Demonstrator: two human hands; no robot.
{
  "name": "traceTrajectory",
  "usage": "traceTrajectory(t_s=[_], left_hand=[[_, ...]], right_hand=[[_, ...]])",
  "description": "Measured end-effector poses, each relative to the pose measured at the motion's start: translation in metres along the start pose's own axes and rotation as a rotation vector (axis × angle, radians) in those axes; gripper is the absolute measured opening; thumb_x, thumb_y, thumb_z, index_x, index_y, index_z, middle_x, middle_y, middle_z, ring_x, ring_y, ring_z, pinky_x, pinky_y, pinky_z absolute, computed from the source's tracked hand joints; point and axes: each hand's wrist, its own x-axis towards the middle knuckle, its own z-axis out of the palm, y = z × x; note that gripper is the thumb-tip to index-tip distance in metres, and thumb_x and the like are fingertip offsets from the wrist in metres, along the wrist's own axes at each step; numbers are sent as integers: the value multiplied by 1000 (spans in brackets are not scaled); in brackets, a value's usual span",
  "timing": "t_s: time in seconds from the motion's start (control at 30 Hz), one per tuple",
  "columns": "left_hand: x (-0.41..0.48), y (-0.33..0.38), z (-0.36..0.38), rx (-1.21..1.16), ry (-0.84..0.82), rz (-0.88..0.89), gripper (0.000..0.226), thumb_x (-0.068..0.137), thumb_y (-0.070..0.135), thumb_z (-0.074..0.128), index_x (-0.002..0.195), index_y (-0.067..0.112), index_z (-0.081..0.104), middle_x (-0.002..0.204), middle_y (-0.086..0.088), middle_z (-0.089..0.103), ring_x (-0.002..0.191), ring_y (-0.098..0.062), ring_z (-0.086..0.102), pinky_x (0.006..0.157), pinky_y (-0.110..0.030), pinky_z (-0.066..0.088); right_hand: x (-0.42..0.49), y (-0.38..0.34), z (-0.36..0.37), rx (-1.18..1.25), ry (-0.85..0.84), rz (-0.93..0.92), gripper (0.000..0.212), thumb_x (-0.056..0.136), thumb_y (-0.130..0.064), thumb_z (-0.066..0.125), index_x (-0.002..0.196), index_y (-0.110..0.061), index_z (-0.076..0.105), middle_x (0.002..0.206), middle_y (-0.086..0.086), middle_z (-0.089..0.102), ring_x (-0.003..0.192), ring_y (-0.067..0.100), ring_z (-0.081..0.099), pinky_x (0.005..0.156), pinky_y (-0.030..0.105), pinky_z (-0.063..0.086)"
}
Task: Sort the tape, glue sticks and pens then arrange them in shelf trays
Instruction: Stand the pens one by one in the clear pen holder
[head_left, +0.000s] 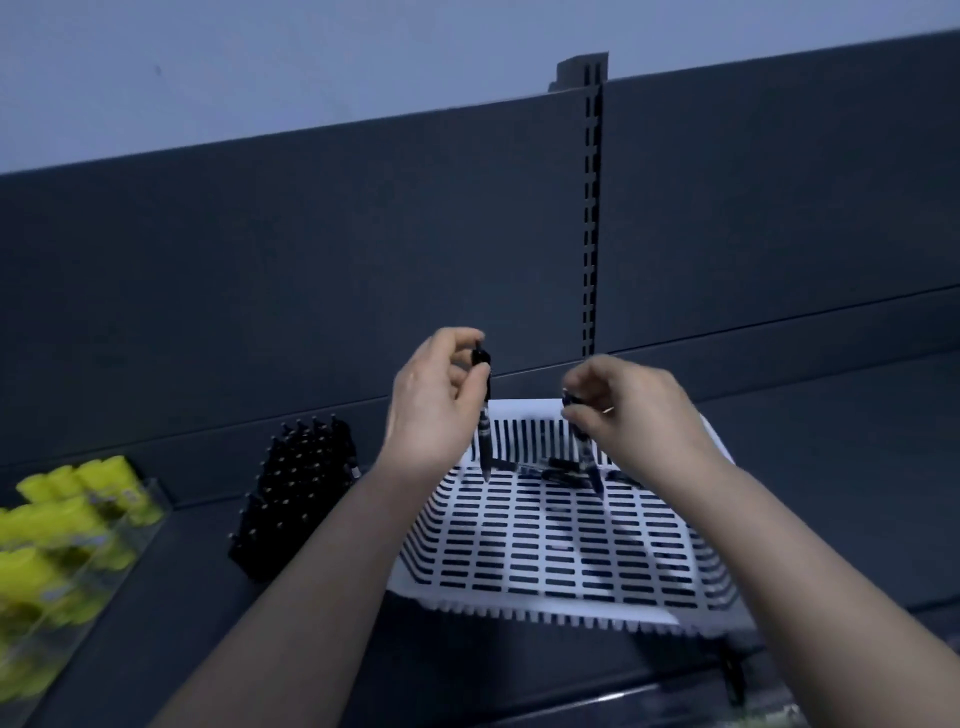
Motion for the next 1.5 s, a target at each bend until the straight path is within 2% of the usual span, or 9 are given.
traceTrajectory(t_s=[0.07,0.2,0.43,0.6,0.87,1.03,1.17,1.3,1.5], left_hand=[[-10,-1,-29,-23,44,10,28,91,17,59,119,26,57,95,8,59,74,-6,58,79,-28,54],[-38,-15,-91,-8,64,12,28,91,18,60,116,31,58,92,15,56,75,0,54,73,-13,48],[-83,-63,-163,-28,105,-43,19,89,12,63,104,23,64,84,12,57,69,2,52,67,-9,43],[-96,-71,-179,-136,182,-43,16,89,8,64,93,23,62,85,10,62,71,4,56,68,-8,44],[-91,-76,-197,-284,209,-70,21,92,10,58,90,30,63,81,11,66,76,-8,64,82,-38,57],[-96,-77,-202,-399,388,-33,21,96,6,50,102,23,61,90,5,65,80,-7,63,80,-31,55],[-97,-85,-204,-172,220,-34,21,95,6,52,105,20,64,90,6,65,79,-6,61,82,-31,55],[-108,-92,-195,160,126,42,17,91,6,59,106,12,64,92,4,63,79,-5,56,75,-1,38],[-115,-102,-182,153,116,29,11,90,7,61,99,13,61,91,3,65,80,-8,60,75,-13,44]], right_hand=[[-11,-32,2,101,21,-32,16,82,-24,71,84,-32,58,74,-17,62,74,3,62,73,22,46],[-31,-92,23,243,10,-82,18,81,-26,73,81,-34,57,71,-18,62,70,-6,60,64,13,41],[-65,-153,84,210,-96,-141,15,81,-24,72,83,-31,60,77,-14,64,78,5,62,77,30,51],[-80,-168,100,172,18,-214,12,82,-26,68,90,-31,61,86,-14,65,83,6,61,75,33,51],[-83,-185,102,280,55,-202,16,84,-23,69,98,-31,65,83,-15,63,80,-1,58,67,8,38],[-94,-181,111,284,49,-173,16,83,-21,70,94,-31,63,82,-15,64,80,0,60,69,5,39],[-96,-181,114,262,30,-161,14,84,-22,69,95,-28,63,82,-15,63,80,2,60,69,13,41],[-97,-181,118,251,0,-152,14,84,-20,69,95,-27,63,79,-15,62,77,5,60,73,22,45],[-100,-177,125,263,-4,-140,15,82,-21,72,92,-27,63,77,-15,63,74,3,61,72,19,46]])
